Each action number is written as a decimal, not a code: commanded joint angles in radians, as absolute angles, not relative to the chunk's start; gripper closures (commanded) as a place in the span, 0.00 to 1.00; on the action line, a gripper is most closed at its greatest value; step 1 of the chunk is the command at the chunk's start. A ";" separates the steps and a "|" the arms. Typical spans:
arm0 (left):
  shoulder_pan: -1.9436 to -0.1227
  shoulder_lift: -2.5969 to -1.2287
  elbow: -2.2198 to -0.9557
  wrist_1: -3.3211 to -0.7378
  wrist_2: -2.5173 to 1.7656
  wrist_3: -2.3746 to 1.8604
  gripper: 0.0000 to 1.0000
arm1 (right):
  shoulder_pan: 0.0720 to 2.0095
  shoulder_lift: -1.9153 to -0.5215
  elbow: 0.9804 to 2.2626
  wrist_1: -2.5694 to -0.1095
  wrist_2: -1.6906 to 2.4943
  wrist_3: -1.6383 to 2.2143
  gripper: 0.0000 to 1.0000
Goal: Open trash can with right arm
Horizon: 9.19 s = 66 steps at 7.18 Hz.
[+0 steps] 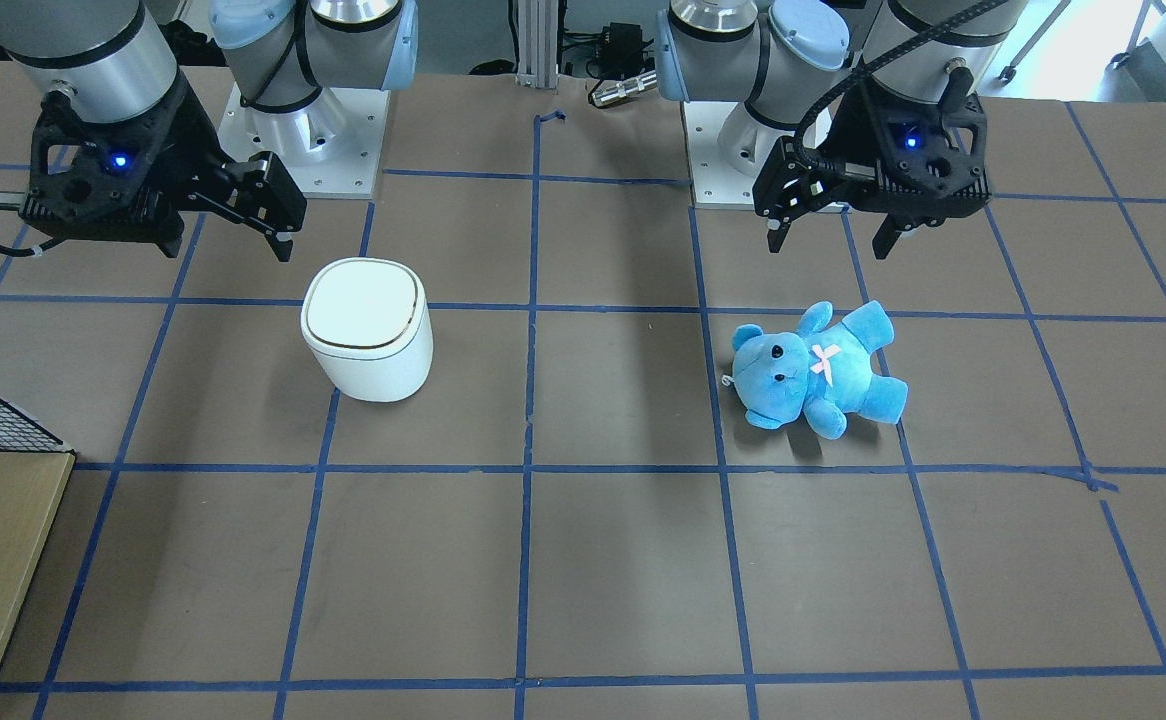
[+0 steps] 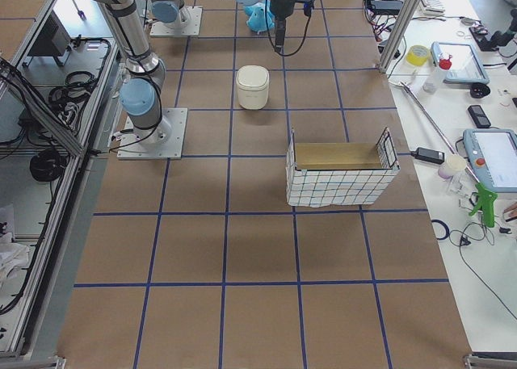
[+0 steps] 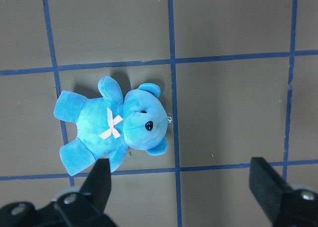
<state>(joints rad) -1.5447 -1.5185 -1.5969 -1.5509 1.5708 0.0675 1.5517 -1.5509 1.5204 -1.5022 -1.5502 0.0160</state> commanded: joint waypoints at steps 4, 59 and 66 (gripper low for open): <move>-1.545 -1.519 -1.597 -1.551 1.571 0.067 0.00 | 1.551 -1.551 1.520 -1.503 -1.551 0.015 0.00; -1.545 -1.519 -1.597 -1.551 1.571 0.067 0.00 | 1.587 -1.503 1.532 -1.635 -1.618 0.078 0.00; -1.545 -1.519 -1.597 -1.551 1.571 0.067 0.00 | 1.589 -1.509 1.500 -1.572 -1.623 0.064 0.00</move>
<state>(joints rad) -1.5447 -1.5186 -1.5969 -1.5509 1.5708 0.0675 1.5906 -1.5084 1.5013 -1.5777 -1.6316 0.0645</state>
